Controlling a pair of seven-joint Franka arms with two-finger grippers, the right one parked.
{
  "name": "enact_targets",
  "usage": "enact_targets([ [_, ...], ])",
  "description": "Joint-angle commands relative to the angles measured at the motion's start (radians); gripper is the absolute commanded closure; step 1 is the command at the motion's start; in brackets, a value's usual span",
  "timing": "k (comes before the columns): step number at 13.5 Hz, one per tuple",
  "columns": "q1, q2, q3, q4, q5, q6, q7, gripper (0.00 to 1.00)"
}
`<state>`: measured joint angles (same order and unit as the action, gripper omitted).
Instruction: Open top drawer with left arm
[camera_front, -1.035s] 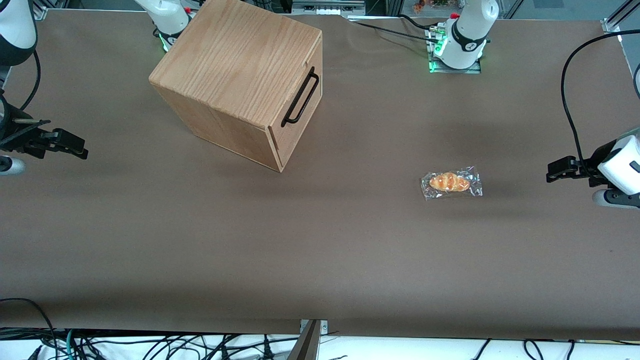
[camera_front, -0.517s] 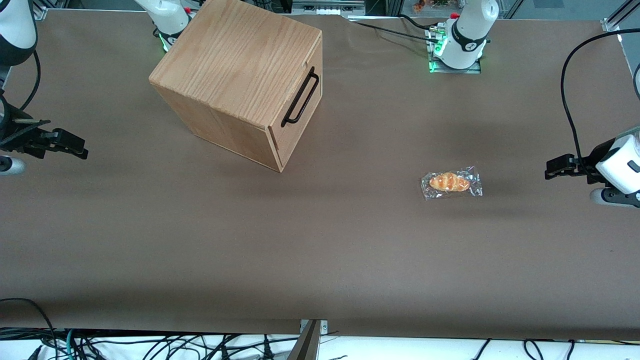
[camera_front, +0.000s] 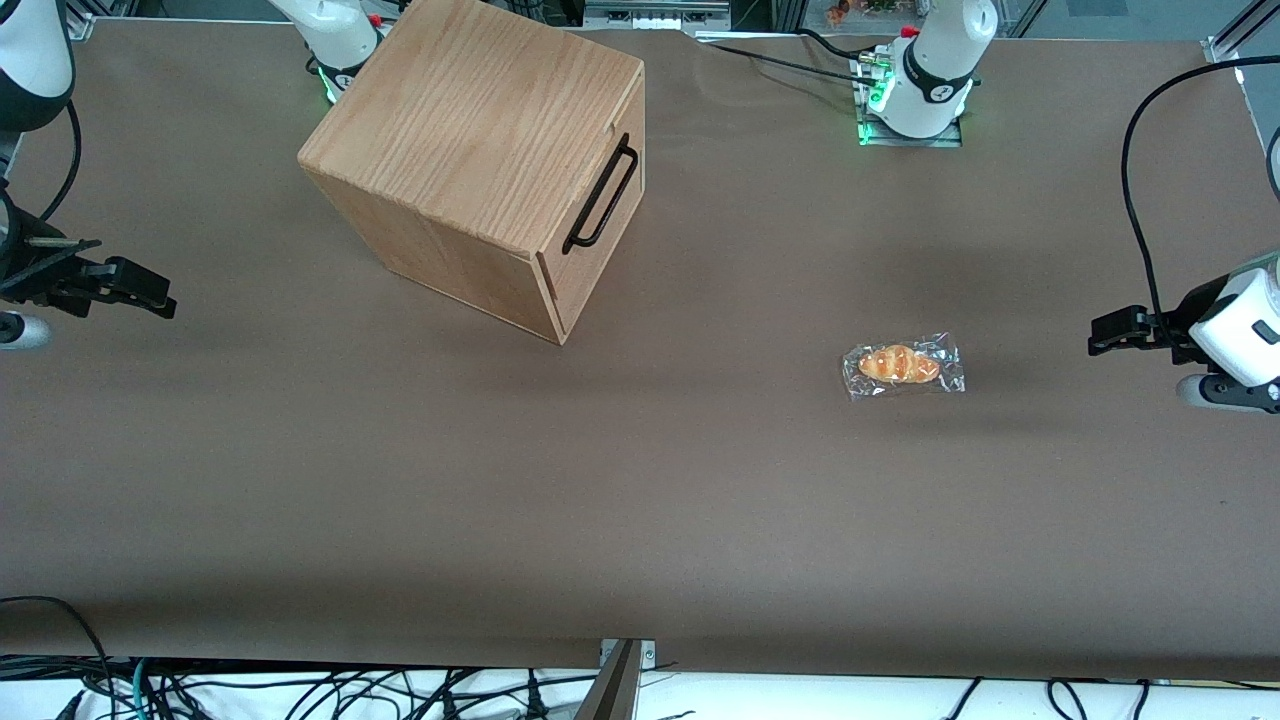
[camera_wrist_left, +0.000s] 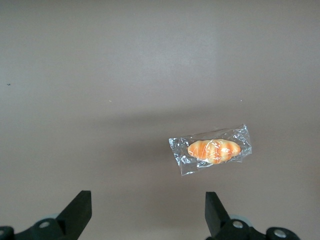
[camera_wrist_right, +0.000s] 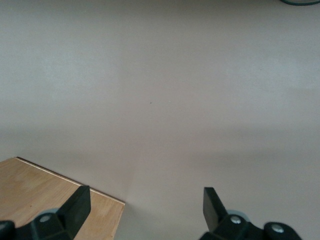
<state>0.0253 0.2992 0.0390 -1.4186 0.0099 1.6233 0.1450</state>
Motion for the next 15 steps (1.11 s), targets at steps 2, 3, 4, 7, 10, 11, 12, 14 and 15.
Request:
enact_targets([
  [2, 0.002, -0.011, -0.002, -0.006, -0.024, -0.019, 0.013, 0.00],
  [3, 0.002, -0.011, -0.004, -0.006, -0.024, -0.019, 0.013, 0.00],
  [4, 0.001, -0.011, -0.004, -0.006, -0.024, -0.020, 0.013, 0.00],
  [7, -0.007, -0.009, -0.004, -0.006, -0.025, -0.019, 0.011, 0.00],
  [10, -0.010, -0.011, -0.048, 0.000, -0.025, -0.032, 0.011, 0.00],
  [11, -0.010, -0.011, -0.060, 0.001, -0.025, -0.043, 0.011, 0.00],
  [12, -0.012, -0.011, -0.083, 0.003, -0.025, -0.055, 0.011, 0.00],
  [14, -0.012, -0.009, -0.157, 0.003, -0.025, -0.069, 0.010, 0.00],
  [15, -0.012, -0.009, -0.184, 0.003, -0.027, -0.069, 0.008, 0.00],
])
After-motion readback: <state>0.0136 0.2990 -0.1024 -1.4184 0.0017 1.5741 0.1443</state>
